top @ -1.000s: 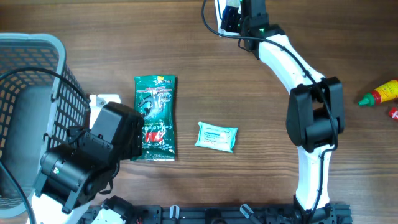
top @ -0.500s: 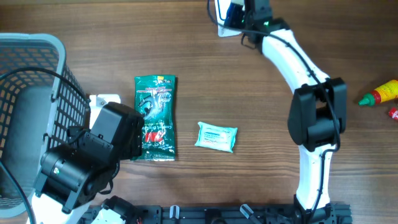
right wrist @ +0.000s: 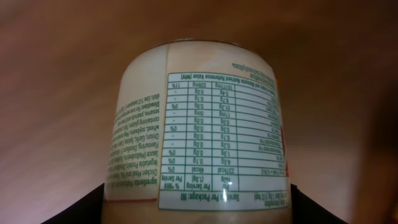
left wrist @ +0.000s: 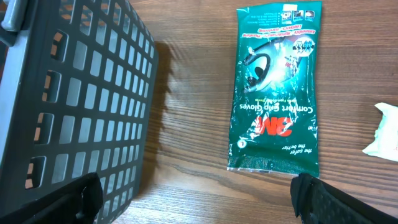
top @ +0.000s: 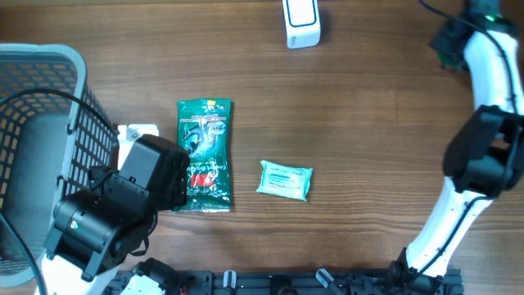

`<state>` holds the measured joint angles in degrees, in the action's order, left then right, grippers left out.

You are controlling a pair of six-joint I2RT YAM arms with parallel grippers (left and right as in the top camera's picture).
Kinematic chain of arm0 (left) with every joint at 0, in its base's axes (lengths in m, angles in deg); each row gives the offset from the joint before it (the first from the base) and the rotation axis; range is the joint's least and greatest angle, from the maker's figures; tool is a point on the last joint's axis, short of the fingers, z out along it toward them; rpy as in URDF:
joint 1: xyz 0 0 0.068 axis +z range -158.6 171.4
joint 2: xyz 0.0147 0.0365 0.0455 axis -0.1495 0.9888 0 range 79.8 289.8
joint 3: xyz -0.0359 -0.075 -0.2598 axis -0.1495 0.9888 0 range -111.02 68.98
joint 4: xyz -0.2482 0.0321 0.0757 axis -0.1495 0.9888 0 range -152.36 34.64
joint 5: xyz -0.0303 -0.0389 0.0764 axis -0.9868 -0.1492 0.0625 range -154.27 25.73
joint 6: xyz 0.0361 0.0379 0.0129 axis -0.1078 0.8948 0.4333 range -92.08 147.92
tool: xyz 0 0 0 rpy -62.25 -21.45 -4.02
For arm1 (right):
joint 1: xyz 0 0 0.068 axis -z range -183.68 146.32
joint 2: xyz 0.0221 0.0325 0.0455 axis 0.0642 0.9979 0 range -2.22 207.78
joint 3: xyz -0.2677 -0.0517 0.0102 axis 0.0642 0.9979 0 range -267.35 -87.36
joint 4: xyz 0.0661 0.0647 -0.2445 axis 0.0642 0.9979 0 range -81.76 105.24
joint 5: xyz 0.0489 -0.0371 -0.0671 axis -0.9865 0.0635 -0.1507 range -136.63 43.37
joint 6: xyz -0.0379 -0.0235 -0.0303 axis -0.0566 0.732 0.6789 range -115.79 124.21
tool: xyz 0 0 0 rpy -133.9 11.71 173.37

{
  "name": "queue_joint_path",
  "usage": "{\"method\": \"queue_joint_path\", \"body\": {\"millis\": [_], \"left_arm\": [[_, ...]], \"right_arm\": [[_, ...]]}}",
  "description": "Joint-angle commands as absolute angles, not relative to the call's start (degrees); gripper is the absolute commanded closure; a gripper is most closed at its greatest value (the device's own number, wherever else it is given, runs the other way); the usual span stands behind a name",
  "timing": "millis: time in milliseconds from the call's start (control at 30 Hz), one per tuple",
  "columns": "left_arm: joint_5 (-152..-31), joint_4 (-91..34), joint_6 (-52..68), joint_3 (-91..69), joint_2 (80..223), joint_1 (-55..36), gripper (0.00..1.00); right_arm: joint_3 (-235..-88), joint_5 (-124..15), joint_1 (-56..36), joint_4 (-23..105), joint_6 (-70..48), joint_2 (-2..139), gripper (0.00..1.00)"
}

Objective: Scan the item barcode
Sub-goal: 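Move the right gripper right and place the jar at the table edge, then reach the right gripper to the light-blue wipes pack and grasp it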

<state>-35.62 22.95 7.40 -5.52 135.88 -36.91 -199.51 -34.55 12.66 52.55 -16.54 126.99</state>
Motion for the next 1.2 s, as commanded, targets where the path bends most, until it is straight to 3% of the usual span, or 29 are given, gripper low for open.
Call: {"method": "queue_joint_path", "body": {"millis": [0, 200, 333, 367, 733, 833, 967, 1067, 1167], "left_arm": [[-35.71, 22.95, 6.42, -5.37, 135.83, -36.43, 0.0], [-35.71, 22.95, 6.42, -5.37, 135.83, -36.43, 0.0], [-35.71, 22.95, 6.42, -5.37, 135.83, -36.43, 0.0], [-35.71, 22.95, 6.42, -5.37, 135.83, -36.43, 0.0], [-35.71, 22.95, 6.42, -5.37, 135.83, -36.43, 0.0], [-35.71, 22.95, 6.42, -5.37, 135.83, -36.43, 0.0], [-35.71, 22.95, 6.42, -5.37, 135.83, -36.43, 0.0], [-35.71, 22.95, 6.42, -5.37, 135.83, -36.43, 0.0], [-35.71, 22.95, 6.42, -5.37, 135.83, -36.43, 0.0]], "right_arm": [[-192.67, -32.08, 18.56, 49.49, -15.52, 125.85, 0.47], [-184.8, -32.06, 25.73, 45.34, -20.32, 125.85, 0.39], [-186.49, -34.84, 26.93, 46.15, -19.84, 125.57, 0.04], [-187.84, -36.23, 26.73, 47.24, -19.78, 125.2, 0.01], [-194.64, -49.24, 17.81, 58.76, -21.79, 108.41, 0.0], [-194.62, -59.03, 13.03, 65.06, -17.7, 104.06, 0.0], [-194.6, -70.53, 4.66, 77.43, -11.15, 101.75, 0.0], [-192.67, -70.11, -4.57, 86.3, -5.22, 101.81, 0.0], [-187.38, -69.43, -13.59, 89.6, -6.53, 101.81, 0.01]]}}
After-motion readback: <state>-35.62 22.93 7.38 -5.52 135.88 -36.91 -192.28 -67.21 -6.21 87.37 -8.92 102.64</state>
